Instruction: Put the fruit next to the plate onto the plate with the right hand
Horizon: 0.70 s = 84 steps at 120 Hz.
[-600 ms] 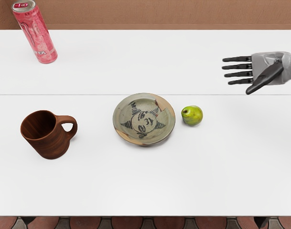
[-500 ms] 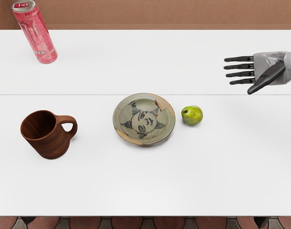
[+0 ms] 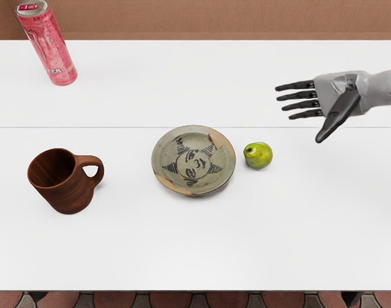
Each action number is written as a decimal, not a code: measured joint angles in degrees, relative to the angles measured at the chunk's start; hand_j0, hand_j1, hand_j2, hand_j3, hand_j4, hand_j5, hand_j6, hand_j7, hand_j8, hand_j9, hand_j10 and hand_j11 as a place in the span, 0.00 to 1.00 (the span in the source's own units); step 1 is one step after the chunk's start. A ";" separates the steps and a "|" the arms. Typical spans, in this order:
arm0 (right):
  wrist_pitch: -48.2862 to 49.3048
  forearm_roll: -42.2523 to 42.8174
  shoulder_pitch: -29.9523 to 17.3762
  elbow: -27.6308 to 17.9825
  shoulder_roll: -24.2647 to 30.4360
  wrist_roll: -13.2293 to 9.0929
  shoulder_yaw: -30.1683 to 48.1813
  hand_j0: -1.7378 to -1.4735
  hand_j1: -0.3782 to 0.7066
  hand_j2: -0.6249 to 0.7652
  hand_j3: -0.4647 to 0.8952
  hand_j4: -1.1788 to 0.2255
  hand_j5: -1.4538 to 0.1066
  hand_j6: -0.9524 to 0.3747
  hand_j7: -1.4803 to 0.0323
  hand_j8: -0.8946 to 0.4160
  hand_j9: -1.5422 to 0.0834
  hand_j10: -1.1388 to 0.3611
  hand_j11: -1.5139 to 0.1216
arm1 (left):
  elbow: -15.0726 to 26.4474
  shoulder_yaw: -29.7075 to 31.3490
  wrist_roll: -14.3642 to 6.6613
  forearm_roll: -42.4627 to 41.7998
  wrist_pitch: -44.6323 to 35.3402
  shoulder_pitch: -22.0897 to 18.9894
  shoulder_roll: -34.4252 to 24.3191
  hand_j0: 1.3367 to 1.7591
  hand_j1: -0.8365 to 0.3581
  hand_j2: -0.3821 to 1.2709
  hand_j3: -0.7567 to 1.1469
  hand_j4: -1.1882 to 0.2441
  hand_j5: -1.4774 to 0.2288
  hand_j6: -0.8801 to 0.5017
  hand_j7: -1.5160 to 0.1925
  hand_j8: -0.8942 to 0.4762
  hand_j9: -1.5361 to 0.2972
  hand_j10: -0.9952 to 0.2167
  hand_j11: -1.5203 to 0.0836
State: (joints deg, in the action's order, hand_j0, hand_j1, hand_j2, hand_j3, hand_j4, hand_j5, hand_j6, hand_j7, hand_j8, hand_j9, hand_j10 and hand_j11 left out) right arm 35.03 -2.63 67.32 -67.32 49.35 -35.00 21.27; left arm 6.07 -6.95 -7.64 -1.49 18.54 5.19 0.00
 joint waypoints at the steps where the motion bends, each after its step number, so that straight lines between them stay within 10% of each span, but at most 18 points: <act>1: 0.00 0.26 0.13 -0.30 -0.01 0.00 -0.01 0.30 0.03 0.45 0.34 0.84 0.93 0.72 0.98 0.68 0.95 0.76 0.93 | 0.00 0.00 0.00 0.00 0.00 0.00 0.00 0.76 0.99 0.23 0.40 0.83 0.87 0.64 0.89 0.65 0.84 0.82 0.95; 47: -0.48 13.05 11.42 -8.12 -7.58 0.00 -12.28 0.30 0.03 0.45 0.34 0.84 0.93 0.72 0.98 0.68 0.95 0.76 0.93 | 0.00 0.00 0.00 0.00 0.00 0.00 0.00 0.76 0.99 0.23 0.40 0.83 0.87 0.64 0.89 0.65 0.84 0.82 0.95; 84: -20.18 20.33 17.28 -13.62 -9.67 0.00 -22.58 0.30 0.03 0.45 0.34 0.84 0.93 0.72 0.98 0.68 0.95 0.76 0.93 | 0.00 0.00 0.00 0.00 0.00 0.00 0.00 0.76 0.99 0.23 0.40 0.83 0.87 0.64 0.89 0.65 0.84 0.82 0.95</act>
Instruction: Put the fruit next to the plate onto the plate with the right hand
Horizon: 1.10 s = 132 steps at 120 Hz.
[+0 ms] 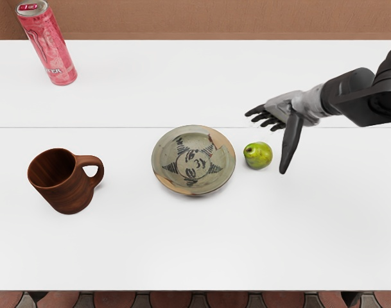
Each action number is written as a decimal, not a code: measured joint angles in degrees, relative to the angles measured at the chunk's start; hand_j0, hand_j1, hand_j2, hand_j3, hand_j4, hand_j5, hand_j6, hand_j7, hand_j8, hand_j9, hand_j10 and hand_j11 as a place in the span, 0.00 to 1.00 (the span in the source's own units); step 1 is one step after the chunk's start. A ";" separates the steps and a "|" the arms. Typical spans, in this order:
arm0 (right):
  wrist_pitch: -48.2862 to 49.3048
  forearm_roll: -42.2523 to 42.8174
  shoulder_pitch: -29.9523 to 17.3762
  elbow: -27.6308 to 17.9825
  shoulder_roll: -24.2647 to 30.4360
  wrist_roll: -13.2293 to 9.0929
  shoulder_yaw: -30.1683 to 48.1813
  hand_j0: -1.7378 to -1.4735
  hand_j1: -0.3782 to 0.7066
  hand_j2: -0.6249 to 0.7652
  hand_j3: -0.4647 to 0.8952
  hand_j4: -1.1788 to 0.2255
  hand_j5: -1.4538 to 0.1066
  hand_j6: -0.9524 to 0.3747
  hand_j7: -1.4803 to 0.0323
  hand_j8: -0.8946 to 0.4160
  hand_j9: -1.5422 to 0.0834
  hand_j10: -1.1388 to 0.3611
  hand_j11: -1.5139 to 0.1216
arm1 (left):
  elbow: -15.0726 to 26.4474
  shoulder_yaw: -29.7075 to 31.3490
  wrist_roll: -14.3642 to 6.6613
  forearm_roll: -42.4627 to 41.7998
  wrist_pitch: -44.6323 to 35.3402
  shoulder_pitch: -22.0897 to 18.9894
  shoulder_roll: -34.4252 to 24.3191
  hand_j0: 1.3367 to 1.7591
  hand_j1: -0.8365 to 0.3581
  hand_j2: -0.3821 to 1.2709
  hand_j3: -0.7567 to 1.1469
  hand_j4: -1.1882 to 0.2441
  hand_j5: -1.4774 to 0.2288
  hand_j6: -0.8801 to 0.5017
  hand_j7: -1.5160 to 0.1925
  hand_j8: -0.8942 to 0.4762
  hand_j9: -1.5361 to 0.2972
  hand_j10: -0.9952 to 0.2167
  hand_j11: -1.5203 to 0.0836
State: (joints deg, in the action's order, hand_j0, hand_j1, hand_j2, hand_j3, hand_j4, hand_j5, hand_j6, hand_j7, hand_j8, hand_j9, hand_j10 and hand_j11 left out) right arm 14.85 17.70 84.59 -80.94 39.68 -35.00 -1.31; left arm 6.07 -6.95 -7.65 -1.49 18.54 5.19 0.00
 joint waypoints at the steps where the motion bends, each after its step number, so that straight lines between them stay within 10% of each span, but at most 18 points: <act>1: -0.36 0.35 0.02 -0.05 -0.02 0.00 -0.06 0.30 0.03 0.45 0.34 0.84 0.93 0.72 0.98 0.68 0.95 0.76 0.93 | 0.00 0.00 0.00 0.00 0.00 0.00 0.00 0.76 0.99 0.23 0.40 0.83 0.87 0.64 0.89 0.65 0.84 0.82 0.95; 59: -28.81 16.27 -3.91 -2.87 -5.72 0.00 -7.79 0.30 0.03 0.45 0.34 0.84 0.93 0.72 0.98 0.68 0.95 0.76 0.93 | 0.00 0.00 0.00 0.00 0.00 0.00 0.00 0.76 0.99 0.23 0.40 0.83 0.87 0.64 0.89 0.65 0.84 0.82 0.95; 132: -42.44 21.27 -4.78 -3.81 -11.24 0.00 -16.12 0.30 0.14 0.44 0.34 0.76 0.84 0.64 0.89 0.60 0.86 0.69 0.84 | 0.00 0.00 0.00 0.00 0.00 0.00 0.00 0.76 0.99 0.23 0.40 0.83 0.87 0.64 0.89 0.65 0.84 0.82 0.95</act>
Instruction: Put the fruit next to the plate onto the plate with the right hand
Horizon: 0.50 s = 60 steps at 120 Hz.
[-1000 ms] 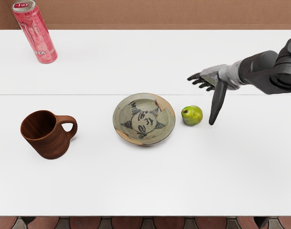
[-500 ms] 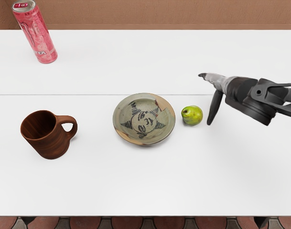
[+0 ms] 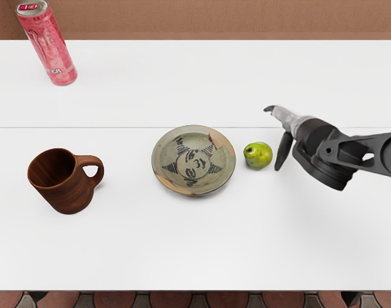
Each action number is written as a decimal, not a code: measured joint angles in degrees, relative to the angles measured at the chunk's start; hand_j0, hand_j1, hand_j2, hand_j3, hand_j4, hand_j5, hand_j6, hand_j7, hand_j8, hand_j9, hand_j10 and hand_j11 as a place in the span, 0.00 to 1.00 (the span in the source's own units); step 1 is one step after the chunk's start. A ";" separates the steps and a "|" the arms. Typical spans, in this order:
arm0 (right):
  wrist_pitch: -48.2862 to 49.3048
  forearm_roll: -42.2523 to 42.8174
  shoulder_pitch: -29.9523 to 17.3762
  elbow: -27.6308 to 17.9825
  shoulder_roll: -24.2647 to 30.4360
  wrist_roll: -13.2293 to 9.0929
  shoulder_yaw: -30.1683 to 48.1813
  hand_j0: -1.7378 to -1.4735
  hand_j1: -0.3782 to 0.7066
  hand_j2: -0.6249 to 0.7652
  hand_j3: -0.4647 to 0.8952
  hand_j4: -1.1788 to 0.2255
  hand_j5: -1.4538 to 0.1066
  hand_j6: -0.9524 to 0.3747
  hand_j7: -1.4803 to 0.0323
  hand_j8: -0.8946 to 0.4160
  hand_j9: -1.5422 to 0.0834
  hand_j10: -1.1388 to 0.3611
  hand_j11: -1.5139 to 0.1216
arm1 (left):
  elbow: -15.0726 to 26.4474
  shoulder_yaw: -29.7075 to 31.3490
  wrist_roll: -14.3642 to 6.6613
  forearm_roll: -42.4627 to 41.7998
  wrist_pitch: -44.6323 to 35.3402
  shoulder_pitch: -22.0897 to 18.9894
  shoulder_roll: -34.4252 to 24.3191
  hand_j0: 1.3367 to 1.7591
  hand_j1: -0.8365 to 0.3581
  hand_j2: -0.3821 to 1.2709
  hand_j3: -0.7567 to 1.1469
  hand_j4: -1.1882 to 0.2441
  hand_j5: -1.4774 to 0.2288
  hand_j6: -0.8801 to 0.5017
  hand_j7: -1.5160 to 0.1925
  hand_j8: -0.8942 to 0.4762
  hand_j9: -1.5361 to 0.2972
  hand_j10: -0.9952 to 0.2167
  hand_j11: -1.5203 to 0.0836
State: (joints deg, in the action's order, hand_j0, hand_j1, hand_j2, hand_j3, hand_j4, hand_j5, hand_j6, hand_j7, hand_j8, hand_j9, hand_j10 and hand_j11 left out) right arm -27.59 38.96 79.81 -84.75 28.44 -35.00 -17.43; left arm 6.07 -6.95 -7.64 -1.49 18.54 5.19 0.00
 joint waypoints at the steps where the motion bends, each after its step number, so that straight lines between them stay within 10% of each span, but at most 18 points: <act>1: -0.03 0.01 0.00 0.00 -0.09 0.00 -0.02 0.30 0.14 0.44 0.34 0.76 0.84 0.63 0.89 0.60 0.86 0.69 0.84 | 0.00 0.00 0.00 0.00 0.00 0.00 0.00 0.76 0.99 0.23 0.40 0.83 0.87 0.64 0.89 0.65 0.84 0.82 0.95; 60: -0.97 0.63 -0.57 -0.03 -2.47 0.00 -1.04 0.30 0.21 0.43 0.34 0.72 0.79 0.59 0.83 0.55 0.81 0.65 0.79 | 0.00 0.00 0.01 0.06 0.00 0.00 0.00 0.76 0.99 0.23 0.40 0.83 0.87 0.64 0.89 0.65 0.84 0.82 0.95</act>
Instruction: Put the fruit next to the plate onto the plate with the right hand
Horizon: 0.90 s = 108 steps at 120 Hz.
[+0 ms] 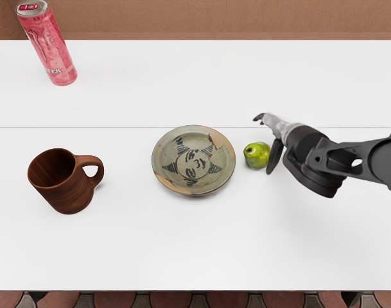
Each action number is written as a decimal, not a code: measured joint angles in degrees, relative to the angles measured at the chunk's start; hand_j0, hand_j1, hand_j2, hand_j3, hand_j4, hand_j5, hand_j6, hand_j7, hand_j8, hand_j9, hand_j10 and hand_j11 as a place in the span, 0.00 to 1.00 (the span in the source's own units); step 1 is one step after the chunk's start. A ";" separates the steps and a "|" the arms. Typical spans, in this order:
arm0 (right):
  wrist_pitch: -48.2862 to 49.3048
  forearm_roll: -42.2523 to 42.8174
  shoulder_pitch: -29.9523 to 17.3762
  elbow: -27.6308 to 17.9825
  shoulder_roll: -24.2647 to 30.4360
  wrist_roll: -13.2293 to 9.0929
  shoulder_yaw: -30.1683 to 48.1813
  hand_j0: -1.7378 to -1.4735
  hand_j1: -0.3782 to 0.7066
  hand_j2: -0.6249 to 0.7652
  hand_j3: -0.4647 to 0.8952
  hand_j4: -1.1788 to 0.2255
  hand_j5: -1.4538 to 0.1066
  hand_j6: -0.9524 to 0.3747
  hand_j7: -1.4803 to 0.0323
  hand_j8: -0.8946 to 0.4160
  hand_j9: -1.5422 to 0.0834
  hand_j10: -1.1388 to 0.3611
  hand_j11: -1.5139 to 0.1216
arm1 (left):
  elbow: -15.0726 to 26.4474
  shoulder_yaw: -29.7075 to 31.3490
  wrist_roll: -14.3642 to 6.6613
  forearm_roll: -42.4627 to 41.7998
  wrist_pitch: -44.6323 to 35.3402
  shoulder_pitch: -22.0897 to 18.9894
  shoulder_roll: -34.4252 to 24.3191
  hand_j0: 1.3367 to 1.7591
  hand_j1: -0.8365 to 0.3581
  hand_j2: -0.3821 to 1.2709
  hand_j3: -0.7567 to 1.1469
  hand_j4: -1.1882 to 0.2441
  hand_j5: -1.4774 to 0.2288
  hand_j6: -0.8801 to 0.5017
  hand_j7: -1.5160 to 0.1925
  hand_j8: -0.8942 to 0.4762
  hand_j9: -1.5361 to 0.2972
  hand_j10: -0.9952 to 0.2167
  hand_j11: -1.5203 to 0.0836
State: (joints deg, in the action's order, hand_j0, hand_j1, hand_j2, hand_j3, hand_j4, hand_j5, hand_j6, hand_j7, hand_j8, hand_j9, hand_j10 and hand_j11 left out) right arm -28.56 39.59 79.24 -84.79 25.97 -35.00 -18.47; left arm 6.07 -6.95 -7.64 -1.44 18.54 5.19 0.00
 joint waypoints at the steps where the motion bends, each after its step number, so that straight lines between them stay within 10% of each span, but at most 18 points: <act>1: -0.02 0.02 -0.01 0.00 0.00 0.00 -0.01 0.30 0.21 0.43 0.34 0.72 0.79 0.59 0.83 0.55 0.81 0.65 0.79 | 0.00 0.00 0.01 0.00 0.00 0.00 0.00 0.76 0.99 0.23 0.40 0.83 0.87 0.64 0.89 0.65 0.84 0.82 0.95; 108: -0.53 0.55 -0.72 0.17 -2.02 0.00 -0.87 0.30 0.36 0.41 0.34 0.62 0.68 0.49 0.72 0.45 0.71 0.56 0.68 | 0.00 0.00 -0.01 0.02 0.00 0.00 0.00 0.76 0.99 0.23 0.40 0.83 0.87 0.64 0.89 0.65 0.84 0.82 0.95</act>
State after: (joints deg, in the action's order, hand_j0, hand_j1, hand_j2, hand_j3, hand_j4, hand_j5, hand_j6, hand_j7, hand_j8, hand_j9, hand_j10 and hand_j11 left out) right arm -29.10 40.14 78.52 -84.61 23.95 -35.00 -19.34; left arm 6.07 -6.95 -7.65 -1.42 18.54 5.19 0.00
